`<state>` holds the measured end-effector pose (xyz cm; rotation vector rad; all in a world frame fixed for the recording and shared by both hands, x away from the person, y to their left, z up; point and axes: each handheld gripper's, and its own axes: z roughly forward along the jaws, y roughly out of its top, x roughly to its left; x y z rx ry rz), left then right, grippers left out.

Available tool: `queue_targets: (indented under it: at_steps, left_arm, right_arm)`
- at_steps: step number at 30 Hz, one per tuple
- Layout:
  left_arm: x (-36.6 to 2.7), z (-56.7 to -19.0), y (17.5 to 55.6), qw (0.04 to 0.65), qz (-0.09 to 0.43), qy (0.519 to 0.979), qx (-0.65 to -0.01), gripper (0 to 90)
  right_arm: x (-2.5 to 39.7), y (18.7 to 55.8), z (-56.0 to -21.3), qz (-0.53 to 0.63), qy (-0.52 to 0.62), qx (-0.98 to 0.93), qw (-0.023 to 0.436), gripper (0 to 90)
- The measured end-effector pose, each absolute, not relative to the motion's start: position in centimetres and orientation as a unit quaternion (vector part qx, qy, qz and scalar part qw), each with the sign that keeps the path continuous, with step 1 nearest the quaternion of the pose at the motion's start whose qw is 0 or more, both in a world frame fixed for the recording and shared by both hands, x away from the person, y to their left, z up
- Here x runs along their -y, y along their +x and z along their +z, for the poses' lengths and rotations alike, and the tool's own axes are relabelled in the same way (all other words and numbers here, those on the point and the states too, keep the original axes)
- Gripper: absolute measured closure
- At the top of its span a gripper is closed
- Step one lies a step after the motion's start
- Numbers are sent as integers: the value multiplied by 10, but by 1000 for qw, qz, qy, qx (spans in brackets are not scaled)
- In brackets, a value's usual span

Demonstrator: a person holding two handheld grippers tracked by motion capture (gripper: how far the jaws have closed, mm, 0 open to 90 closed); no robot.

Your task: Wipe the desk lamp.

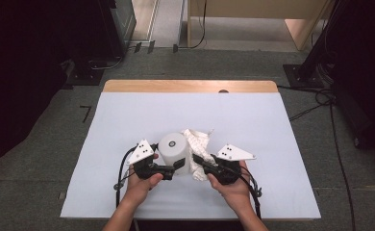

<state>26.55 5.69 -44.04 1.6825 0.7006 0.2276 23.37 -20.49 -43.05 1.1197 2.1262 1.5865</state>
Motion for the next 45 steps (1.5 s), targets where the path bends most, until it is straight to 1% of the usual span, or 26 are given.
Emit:
queue_targets:
  at_steps: [7,10,14,18,26,29,39,42,45]
  left_arm:
    - [-64,-438,268,609,101,720,-316,84]
    - [-64,-440,269,602,101,728,-314,85]
    - [-57,-444,268,591,100,739,-307,85]
    - [-44,-448,263,574,104,759,-290,85]
    - [-37,-453,261,566,92,771,-279,85]
    - [-39,-452,261,568,93,767,-283,85]
    - [-59,-437,267,599,105,735,-301,85]
    - [-61,-438,268,601,99,733,-303,85]
    - [-58,-442,268,593,96,741,-300,85]
  right_arm:
    - [198,239,-454,522,403,-745,101,764]
    - [198,240,-455,522,404,-745,100,764]
    - [203,239,-446,535,405,-734,106,764]
    - [208,236,-434,547,400,-725,122,765]
    - [217,230,-413,571,397,-704,143,764]
    - [216,231,-418,566,399,-708,138,764]
    - [199,237,-453,527,412,-736,102,764]
    - [196,238,-456,526,411,-738,98,764]
    - [199,238,-452,529,413,-734,102,764]
